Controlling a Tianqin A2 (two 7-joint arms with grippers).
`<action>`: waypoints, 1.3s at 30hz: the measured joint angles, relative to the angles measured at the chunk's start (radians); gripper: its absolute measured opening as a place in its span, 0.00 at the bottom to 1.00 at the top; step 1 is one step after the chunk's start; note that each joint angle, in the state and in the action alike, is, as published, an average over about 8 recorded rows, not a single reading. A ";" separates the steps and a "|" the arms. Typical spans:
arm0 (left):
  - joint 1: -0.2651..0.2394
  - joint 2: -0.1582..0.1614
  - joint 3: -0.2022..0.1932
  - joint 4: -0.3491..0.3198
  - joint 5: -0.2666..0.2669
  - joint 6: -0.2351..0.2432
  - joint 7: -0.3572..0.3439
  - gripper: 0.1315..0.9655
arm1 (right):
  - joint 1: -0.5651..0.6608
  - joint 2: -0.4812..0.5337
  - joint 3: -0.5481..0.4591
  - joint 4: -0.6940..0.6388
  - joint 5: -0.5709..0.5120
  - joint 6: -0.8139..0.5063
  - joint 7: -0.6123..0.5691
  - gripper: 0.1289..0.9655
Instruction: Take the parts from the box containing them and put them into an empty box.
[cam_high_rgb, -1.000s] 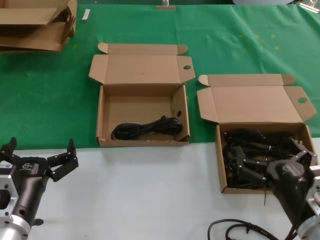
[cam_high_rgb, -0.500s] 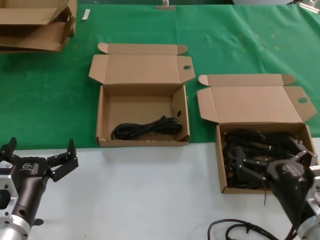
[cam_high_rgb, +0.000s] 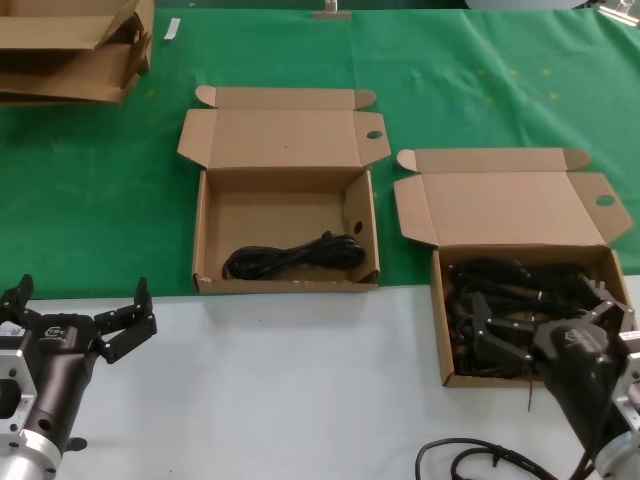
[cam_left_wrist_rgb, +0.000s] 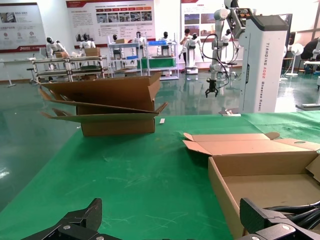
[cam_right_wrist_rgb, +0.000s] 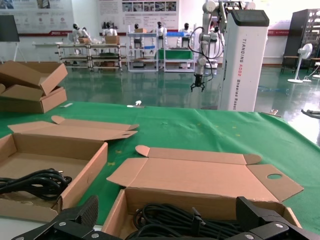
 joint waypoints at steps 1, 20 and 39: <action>0.000 0.000 0.000 0.000 0.000 0.000 0.000 1.00 | 0.000 0.000 0.000 0.000 0.000 0.000 0.000 1.00; 0.000 0.000 0.000 0.000 0.000 0.000 0.000 1.00 | 0.000 0.000 0.000 0.000 0.000 0.000 0.000 1.00; 0.000 0.000 0.000 0.000 0.000 0.000 0.000 1.00 | 0.000 0.000 0.000 0.000 0.000 0.000 0.000 1.00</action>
